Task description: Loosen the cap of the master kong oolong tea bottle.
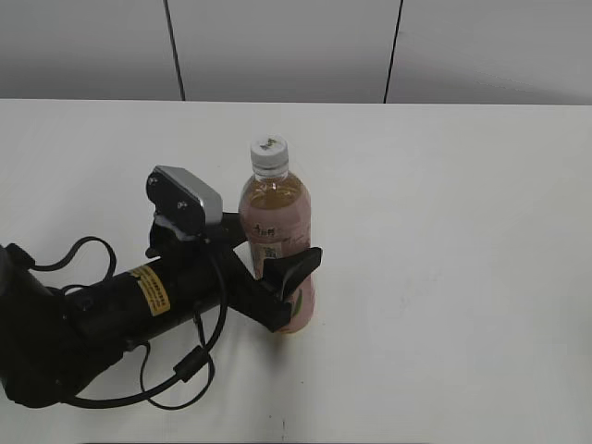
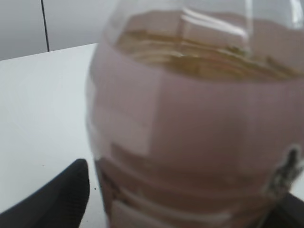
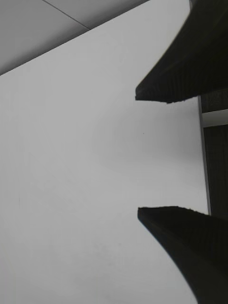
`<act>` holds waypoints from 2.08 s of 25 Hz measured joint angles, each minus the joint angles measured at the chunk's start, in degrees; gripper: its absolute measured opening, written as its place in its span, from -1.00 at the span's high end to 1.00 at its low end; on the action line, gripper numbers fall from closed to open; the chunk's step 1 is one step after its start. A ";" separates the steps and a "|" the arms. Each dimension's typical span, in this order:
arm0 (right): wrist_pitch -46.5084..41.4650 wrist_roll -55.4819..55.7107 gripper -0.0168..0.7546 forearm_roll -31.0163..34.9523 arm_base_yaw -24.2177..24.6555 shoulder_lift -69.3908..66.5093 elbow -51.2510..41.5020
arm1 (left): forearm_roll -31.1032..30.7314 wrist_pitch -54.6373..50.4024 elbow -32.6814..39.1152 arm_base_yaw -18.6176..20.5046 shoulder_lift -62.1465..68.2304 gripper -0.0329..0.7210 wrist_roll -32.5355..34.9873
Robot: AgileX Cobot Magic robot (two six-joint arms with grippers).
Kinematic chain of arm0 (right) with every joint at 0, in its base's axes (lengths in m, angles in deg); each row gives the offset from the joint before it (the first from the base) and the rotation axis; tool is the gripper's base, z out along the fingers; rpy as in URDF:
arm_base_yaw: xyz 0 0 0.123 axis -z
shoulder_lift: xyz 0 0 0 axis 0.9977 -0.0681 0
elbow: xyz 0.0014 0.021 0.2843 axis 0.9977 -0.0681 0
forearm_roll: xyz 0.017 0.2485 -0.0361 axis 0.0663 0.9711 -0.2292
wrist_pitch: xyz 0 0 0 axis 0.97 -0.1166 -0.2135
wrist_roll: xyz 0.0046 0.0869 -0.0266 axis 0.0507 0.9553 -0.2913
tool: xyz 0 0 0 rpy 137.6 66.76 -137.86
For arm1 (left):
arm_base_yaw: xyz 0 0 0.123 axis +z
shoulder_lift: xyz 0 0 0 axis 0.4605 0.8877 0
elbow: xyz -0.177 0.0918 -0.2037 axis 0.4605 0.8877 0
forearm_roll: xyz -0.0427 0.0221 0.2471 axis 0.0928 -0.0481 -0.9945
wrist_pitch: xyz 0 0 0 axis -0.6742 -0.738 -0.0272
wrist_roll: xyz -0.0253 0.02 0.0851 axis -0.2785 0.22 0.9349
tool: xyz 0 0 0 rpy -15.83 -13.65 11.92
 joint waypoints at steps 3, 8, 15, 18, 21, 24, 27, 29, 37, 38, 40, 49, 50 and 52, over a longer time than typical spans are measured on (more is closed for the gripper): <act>0.00 0.00 -0.39 0.00 0.00 0.00 0.00 | 0.79 0.00 0.00 0.00 0.00 -0.39 -0.06; 0.00 0.00 -0.39 0.00 0.00 0.00 0.00 | 0.83 0.00 0.00 -0.02 0.00 -0.10 -0.19; 0.00 0.00 -0.39 0.00 0.00 0.00 0.00 | 0.84 -0.11 0.00 -0.02 -0.07 -0.10 -0.20; 0.00 0.00 -0.39 0.00 0.00 0.00 0.00 | 0.90 -0.42 0.00 -0.02 -0.20 -0.10 -0.25; 0.00 0.00 -0.39 0.00 0.00 0.00 0.00 | 0.90 -1.18 0.00 -0.02 -0.66 -0.10 -0.25; 0.00 0.00 -0.39 0.00 0.00 0.00 0.00 | 0.84 -1.26 0.00 -0.02 -0.66 -0.10 -0.25; 0.00 0.00 -0.39 0.00 0.00 0.00 0.00 | 0.84 -1.26 0.00 -0.02 -0.66 -0.10 -0.25; 0.00 0.00 -0.39 0.00 0.00 0.00 0.00 | 0.84 -1.26 0.00 -0.02 -0.66 -0.10 -0.25; 0.00 0.00 -0.39 0.00 0.00 0.00 0.00 | 0.84 -1.30 0.00 0.03 -0.66 -0.10 -0.25; 0.00 0.00 -0.39 0.00 0.00 0.00 0.00 | 0.84 -1.30 0.00 0.03 -0.66 -0.10 -0.25; 0.00 0.00 -0.39 0.00 0.00 0.00 0.00 | 0.80 -1.30 0.00 0.03 -0.66 -0.10 -0.25; 0.00 0.02 -0.39 0.39 0.00 0.00 0.00 | 0.78 -1.30 0.00 0.03 -0.67 -0.11 -0.25; 0.07 0.02 -0.39 0.46 0.00 0.00 0.00 | 0.78 -1.30 0.00 0.03 -0.67 -0.11 -0.25; 0.61 0.02 -0.39 1.23 0.00 0.00 0.18 | 0.67 -1.30 0.00 0.03 -0.67 -0.11 -0.25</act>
